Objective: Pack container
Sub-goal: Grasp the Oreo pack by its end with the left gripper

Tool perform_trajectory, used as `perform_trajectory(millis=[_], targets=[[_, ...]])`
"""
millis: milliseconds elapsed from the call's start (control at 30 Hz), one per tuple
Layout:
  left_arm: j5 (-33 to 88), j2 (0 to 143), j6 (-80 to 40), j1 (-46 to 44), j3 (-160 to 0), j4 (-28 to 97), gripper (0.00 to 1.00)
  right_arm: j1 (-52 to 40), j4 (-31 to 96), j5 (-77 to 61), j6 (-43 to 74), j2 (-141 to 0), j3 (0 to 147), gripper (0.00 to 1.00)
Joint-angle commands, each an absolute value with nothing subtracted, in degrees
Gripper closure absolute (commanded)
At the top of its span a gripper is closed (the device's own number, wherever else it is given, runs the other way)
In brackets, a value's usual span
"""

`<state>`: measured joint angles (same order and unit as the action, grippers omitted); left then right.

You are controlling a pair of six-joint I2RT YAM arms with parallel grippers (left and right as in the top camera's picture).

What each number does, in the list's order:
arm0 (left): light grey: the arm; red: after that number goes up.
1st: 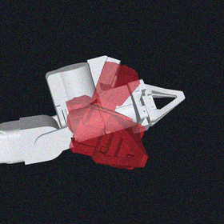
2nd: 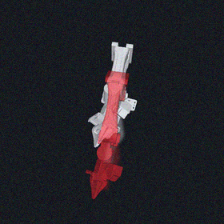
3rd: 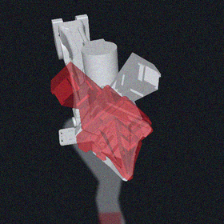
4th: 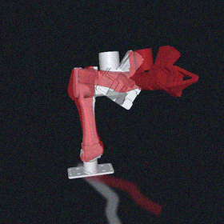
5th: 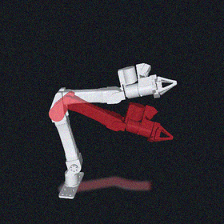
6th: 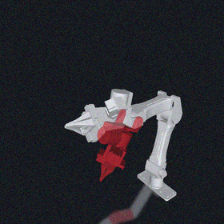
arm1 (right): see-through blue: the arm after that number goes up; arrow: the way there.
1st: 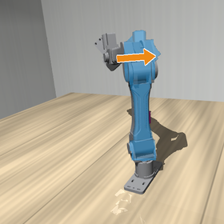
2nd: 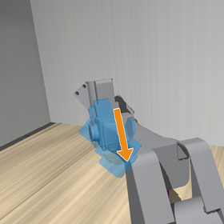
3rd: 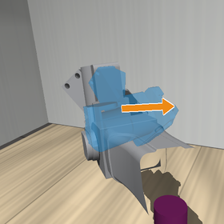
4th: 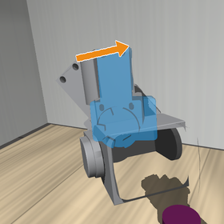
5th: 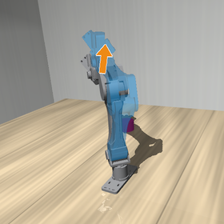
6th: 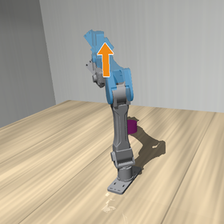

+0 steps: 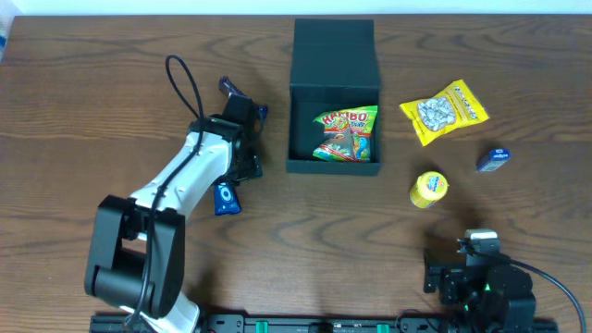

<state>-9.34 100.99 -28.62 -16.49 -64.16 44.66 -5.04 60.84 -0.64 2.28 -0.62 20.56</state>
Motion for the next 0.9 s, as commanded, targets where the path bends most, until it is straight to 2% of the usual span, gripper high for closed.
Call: perform_trajectory(millis=[0,567,633,733,867], targets=[[-9.3,101.9,-28.3,-15.9,-62.2,43.3,0.05,-4.6,61.3,-0.7,1.6,-0.3,20.4,0.01],[-7.9,101.9,-28.3,-15.3,-59.2,39.6,0.04,-4.6,61.3,-0.7,1.6,-0.3,20.4,0.01],[-7.9,101.9,-28.3,-15.3,-59.2,39.6,0.00,-4.6,61.3,-0.7,1.6,-0.3,20.4,0.01],[-7.9,101.9,-28.3,-15.3,-59.1,39.6,0.13,-4.6,61.3,-0.7,1.6,-0.3,20.4,0.01],[-7.9,101.9,-28.3,-15.3,-58.0,38.7,0.23,-4.6,61.3,-0.7,1.6,-0.3,20.4,0.01]])
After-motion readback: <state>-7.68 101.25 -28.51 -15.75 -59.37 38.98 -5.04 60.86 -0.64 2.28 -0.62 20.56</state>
